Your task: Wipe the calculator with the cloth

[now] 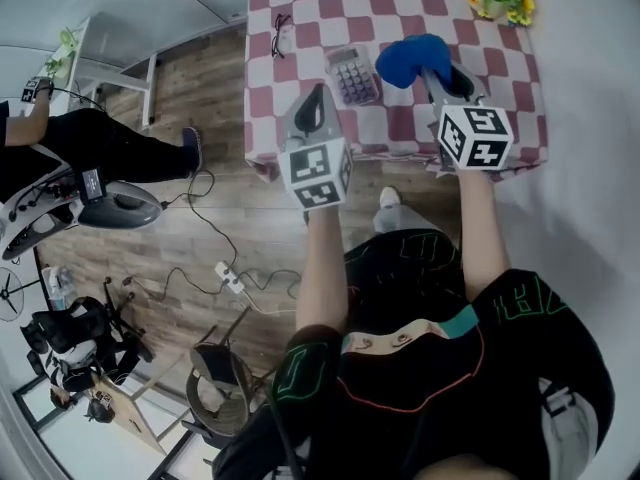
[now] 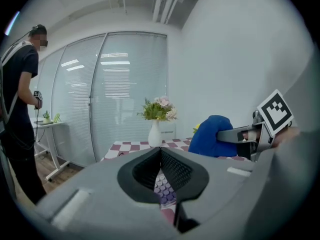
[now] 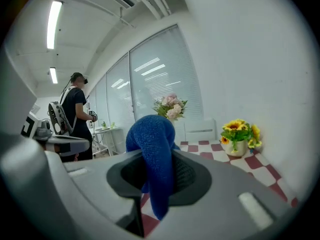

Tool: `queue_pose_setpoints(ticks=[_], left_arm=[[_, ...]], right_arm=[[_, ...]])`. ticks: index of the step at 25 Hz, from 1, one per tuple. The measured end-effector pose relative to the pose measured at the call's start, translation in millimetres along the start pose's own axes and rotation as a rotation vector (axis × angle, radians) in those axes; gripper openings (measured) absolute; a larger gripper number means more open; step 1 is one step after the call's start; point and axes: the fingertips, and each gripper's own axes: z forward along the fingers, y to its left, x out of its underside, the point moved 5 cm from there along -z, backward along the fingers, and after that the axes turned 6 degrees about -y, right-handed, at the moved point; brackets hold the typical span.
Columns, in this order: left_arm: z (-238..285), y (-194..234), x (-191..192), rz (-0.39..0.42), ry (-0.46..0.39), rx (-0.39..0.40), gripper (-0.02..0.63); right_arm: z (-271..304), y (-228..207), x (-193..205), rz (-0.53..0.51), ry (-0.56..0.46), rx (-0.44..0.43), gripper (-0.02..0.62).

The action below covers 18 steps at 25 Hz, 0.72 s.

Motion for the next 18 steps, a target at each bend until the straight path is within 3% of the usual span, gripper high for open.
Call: queue_pose_setpoints(ticks=[8, 18], left_arm=[[12, 23, 3, 0.005, 0.033, -0.061, 0.011], [53, 32, 16, 0.008, 0.080, -0.003, 0.011]], right_arm=[[37, 6, -8, -0.013, -0.002, -0.056, 0.097], [76, 6, -3, -0.055, 0.034, -0.055, 0.098]])
